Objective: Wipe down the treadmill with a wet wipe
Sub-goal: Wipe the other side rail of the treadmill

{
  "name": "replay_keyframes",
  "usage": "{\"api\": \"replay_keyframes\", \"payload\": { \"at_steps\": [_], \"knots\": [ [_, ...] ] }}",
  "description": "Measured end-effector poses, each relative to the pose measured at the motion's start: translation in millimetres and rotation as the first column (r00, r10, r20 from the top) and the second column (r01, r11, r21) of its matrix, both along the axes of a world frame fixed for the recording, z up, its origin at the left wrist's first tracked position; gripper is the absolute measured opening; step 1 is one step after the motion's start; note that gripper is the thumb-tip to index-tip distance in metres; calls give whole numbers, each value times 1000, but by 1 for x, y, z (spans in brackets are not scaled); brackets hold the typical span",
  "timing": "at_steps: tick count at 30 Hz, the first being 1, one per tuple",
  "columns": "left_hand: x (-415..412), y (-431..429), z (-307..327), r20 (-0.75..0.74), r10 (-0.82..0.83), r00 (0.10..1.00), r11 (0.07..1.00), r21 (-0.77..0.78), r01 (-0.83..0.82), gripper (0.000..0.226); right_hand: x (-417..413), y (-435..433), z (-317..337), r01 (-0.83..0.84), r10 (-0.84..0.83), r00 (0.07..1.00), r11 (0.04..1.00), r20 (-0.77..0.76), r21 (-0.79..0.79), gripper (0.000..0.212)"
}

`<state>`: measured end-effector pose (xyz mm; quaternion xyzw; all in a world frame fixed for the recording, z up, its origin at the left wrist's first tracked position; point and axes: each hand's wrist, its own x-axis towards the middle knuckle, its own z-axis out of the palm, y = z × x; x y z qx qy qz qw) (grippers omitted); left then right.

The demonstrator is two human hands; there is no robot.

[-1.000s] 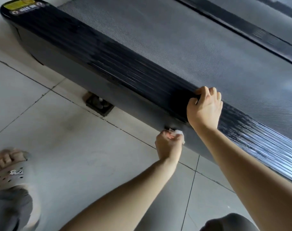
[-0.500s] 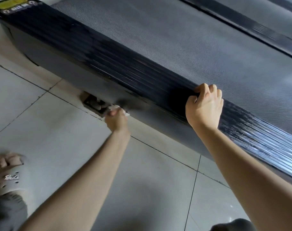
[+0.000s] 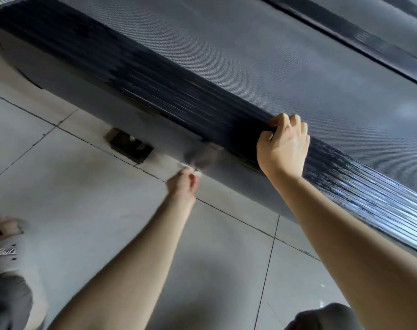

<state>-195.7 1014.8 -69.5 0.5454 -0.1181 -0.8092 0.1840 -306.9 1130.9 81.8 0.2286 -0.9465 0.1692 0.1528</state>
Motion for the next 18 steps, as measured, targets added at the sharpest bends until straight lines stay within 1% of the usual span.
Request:
{"api": "replay_keyframes", "payload": {
  "at_steps": [1, 3, 4, 5, 6, 7, 9, 10, 11, 12, 14, 18],
  "knots": [
    [5, -21, 4, 20, 52, 998, 999, -14, -52, 17, 0, 0, 0, 3, -3, 1000, 1000, -3, 3, 26],
    [6, -40, 9, 87, 80, 993, 996, -46, -76, 23, 0, -1, 0, 11, -11, 1000, 1000, -4, 5, 25],
    [4, -35, 12, 88, 66, 994, 998, -28, -64, 23, 0, -1, 0, 12, -12, 1000, 1000, -5, 6, 25],
    [1, -20, 11, 52, 35, 998, 999, 9, -35, 18, 0, -1, -1, 13, -13, 1000, 1000, -5, 4, 25],
    [-3, 4, 7, -6, -43, 999, 998, 51, 44, 10, 0, -1, -1, 13, -13, 1000, 1000, -8, 3, 25],
    [-7, 34, 6, -90, -153, 984, 983, 91, 161, 7, 0, -2, -2, 14, -14, 1000, 1000, -11, 1, 25],
    [-14, 90, 11, -280, -371, 885, 894, 150, 422, 18, -1, -1, -2, 9, -9, 1000, 1000, -11, -2, 26],
    [-19, 109, 19, -349, -426, 835, 851, 157, 500, 17, -2, -1, -1, 4, -4, 1000, 1000, -9, -4, 27],
    [-22, 118, 27, -379, -456, 805, 825, 158, 542, 14, -3, 0, -1, 1, -1, 1000, 1000, -5, -3, 27],
    [-25, 119, 34, -389, -467, 794, 817, 154, 556, 15, -3, 1, -1, 1, -1, 1000, 1000, -1, -1, 27],
    [-27, 101, 38, -336, -490, 804, 819, 138, 557, 19, -2, 2, -1, -7, 7, 1000, 1000, 2, 1, 27],
    [-7, 30, 33, -251, -541, 803, 816, 76, 573, 12, -1, 3, -1, -8, 8, 1000, 1000, -2, -8, 25]
  ]
}}
